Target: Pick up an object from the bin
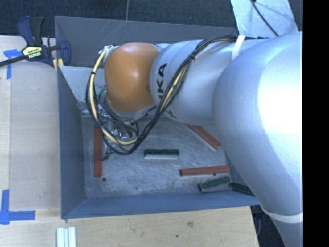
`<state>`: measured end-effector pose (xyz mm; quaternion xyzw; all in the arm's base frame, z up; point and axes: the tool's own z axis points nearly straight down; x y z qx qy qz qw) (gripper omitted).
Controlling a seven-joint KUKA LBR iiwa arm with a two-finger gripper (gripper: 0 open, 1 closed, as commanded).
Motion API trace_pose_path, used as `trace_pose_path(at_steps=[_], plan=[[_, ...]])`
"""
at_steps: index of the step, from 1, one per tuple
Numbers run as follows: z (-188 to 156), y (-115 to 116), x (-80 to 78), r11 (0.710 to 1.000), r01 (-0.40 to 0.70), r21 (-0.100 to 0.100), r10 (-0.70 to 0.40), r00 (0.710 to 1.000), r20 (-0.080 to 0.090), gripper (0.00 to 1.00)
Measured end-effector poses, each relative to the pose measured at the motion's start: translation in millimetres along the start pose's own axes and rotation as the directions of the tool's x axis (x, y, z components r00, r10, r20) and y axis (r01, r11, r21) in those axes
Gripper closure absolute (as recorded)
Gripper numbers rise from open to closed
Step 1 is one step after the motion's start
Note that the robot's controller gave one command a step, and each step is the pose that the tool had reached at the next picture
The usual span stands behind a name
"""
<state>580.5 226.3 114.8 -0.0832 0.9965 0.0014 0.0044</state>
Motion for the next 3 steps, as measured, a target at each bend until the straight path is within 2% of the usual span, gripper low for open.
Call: trace_pose_path(at_steps=[1,2,3], plan=[[46,-7,-22.5,0.89,0.457,-0.002,-0.457,0.89,-0.006,0.0],[44,-7,-23.7,0.89,0.456,0.0,-0.456,0.89,-0.003,1.0],[-99,-58,-0.4,0.844,0.537,0.003,-0.537,0.844,0.001,1.0]])
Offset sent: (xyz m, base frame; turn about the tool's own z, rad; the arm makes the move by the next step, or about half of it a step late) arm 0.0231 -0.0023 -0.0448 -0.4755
